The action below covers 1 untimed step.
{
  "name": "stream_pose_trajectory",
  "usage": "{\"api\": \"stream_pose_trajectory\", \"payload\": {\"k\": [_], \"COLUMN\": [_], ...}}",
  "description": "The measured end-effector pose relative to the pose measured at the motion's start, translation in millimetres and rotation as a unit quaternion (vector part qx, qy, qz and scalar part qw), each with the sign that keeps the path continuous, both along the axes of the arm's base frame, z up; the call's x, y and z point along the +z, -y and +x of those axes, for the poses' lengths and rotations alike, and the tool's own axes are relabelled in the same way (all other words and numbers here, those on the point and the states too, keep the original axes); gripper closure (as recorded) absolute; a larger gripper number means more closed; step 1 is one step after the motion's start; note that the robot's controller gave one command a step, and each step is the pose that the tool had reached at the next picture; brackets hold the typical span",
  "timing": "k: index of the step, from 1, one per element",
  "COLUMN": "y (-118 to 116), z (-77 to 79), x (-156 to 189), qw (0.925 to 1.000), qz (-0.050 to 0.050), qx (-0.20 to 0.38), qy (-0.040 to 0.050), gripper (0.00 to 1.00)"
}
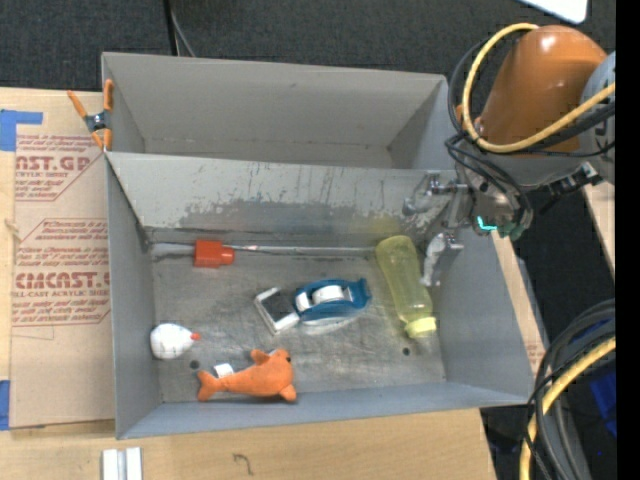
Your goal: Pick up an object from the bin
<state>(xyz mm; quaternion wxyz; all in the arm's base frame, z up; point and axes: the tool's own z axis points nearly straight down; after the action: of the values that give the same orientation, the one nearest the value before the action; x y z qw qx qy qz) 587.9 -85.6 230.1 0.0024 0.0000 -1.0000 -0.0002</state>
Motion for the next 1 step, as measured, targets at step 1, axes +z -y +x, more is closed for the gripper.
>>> {"api": "stream_pose_trajectory", "payload": {"k": [1], "y": [-0.3], "z": [1.5], "x": [3.9], "qw": [1.0000], "qz": [0.000], "qx": [0.000], "qy": [0.0036], "gripper": [0.00]}}
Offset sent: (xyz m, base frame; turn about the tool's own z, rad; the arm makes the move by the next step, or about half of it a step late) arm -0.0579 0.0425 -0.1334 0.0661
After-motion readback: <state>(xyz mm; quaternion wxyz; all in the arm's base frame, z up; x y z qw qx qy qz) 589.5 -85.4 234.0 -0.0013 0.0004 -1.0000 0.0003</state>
